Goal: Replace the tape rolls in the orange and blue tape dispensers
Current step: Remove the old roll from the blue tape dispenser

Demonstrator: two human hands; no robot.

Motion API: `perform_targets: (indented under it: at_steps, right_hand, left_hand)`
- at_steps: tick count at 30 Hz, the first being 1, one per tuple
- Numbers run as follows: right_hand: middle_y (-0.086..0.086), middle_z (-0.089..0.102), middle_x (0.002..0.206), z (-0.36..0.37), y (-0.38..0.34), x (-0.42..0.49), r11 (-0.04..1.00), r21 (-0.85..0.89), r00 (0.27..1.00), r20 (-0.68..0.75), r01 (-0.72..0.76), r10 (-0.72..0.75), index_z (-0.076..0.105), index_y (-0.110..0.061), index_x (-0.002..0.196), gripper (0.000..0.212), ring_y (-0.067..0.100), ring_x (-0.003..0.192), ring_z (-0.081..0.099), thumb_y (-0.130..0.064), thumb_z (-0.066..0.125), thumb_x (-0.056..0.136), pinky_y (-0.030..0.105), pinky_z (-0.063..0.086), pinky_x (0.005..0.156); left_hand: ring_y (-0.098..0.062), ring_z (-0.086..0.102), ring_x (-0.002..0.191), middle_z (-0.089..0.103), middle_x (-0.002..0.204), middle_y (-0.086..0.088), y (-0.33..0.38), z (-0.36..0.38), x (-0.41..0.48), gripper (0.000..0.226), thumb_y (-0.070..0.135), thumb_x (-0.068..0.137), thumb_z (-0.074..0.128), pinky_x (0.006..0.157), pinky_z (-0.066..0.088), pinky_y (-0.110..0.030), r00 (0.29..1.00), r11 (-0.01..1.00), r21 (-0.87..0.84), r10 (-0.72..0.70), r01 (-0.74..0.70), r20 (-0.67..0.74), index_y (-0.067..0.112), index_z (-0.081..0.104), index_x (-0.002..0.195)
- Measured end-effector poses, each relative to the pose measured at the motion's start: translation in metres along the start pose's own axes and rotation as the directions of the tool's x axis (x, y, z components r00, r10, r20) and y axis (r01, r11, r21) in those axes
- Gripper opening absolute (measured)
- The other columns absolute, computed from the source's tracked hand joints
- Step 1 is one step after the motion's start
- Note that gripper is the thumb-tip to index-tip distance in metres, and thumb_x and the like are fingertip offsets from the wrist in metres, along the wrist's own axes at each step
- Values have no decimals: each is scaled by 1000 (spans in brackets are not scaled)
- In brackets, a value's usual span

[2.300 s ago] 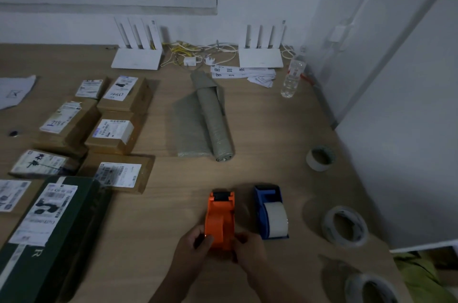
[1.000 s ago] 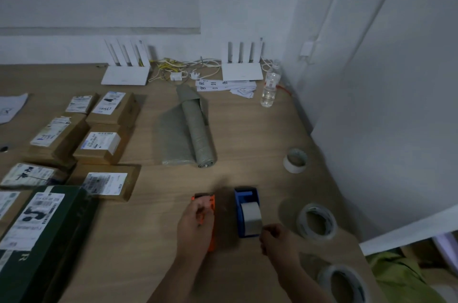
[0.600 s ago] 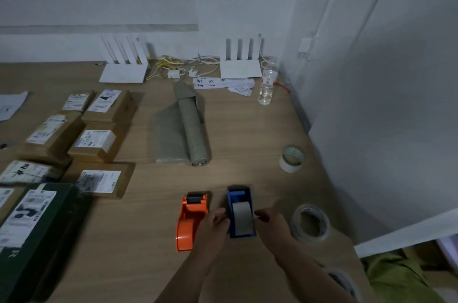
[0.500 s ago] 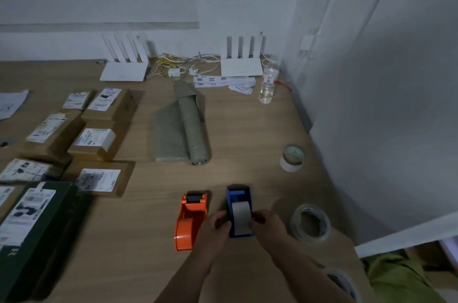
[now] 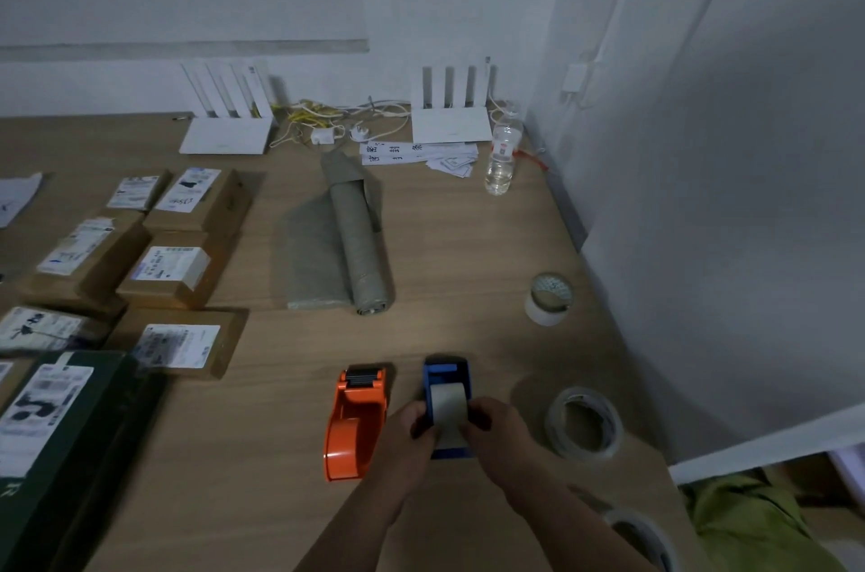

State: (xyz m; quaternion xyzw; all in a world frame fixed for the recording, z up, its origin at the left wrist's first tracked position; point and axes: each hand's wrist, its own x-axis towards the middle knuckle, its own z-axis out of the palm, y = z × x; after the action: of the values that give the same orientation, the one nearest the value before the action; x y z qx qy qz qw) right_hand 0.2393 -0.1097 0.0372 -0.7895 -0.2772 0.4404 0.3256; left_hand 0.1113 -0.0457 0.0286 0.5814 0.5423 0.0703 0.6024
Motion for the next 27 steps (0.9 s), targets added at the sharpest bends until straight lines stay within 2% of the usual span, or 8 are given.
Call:
perform_targets:
  at_steps: [3, 6, 8, 11, 13, 16, 20, 27]
  right_hand:
    - [-8, 68, 79, -1, -2, -3, 1000, 27, 1000, 11, 1, -1, 72, -17, 90, 18, 5, 72, 63, -5, 58, 89, 16, 46, 61]
    - [-8, 70, 83, -3, -7, -7, 998, 64, 1000, -2, 21, -21, 72, -15, 95, 18, 9, 76, 66, -4, 60, 89, 15, 46, 61]
    - [-8, 72, 85, -3, -12, -11, 994, 106, 1000, -3, 25, -25, 71, -16, 95, 19, 11, 81, 68, -3, 60, 89, 17, 50, 65]
    - [-4, 74, 90, -3, -24, -20, 988, 133, 996, -28, 84, -81, 74, -18, 95, 22, 14, 88, 71, -2, 60, 87, 31, 59, 78]
    - [-6, 73, 86, -3, -33, -28, 982, 144, 992, -48, 123, -118, 74, -23, 90, 25, 7, 84, 69, -2, 60, 87, 28, 58, 79]
    - [-6, 72, 81, -4, -43, -39, 968, 175, 983, -61, 179, -170, 74, -23, 84, 25, 0, 74, 67, -3, 60, 88, 17, 52, 67]
    - [2, 75, 90, -2, -52, -48, 945, 246, 976, -78, 214, -201, 75, -18, 90, 18, 15, 84, 71, -6, 62, 88, 32, 57, 76]
    - [11, 76, 91, 2, -59, -51, 941, 253, 974, -105, 222, -201, 75, -11, 91, 15, 27, 90, 71, -3, 63, 87, 42, 57, 84]
  left_hand:
    - [-16, 68, 115, 73, 121, 0, 2, -7, -2, 32, 5, 101, 61, 94, 57, -30, 999, 1000, 9, 30, -30, 16, 24, 66, 126]
    - [-17, 68, 118, 73, 126, 0, 5, -15, -8, 35, 5, 100, 62, 108, 57, -42, 998, 998, 8, 55, -55, 20, 19, 66, 132]
    - [-7, 69, 110, 74, 120, 5, 6, -19, -10, 35, 3, 100, 62, 98, 60, -29, 998, 998, -22, 62, -62, 14, 17, 66, 131]
    - [14, 70, 80, 72, 99, 16, 10, -27, -15, 30, -1, 100, 62, 66, 55, -3, 995, 994, -55, 99, -99, 2, 23, 70, 116]
    - [5, 72, 86, 74, 97, 14, 16, -34, -19, 31, -1, 99, 63, 68, 56, -8, 993, 989, -84, 122, -122, -3, 28, 71, 107]
    - [-17, 73, 103, 78, 103, 6, 21, -43, -24, 37, -1, 99, 63, 87, 58, -27, 990, 983, -120, 138, -138, -8, 35, 72, 101]
    - [-22, 74, 108, 81, 108, -3, 24, -53, -30, 36, -2, 99, 62, 96, 57, -38, 984, 973, -147, 180, -178, 3, 31, 74, 106]
    - [-19, 74, 101, 80, 108, -8, 31, -63, -40, 37, -8, 100, 57, 86, 55, -29, 973, 963, -146, 230, -225, 21, 26, 71, 108]
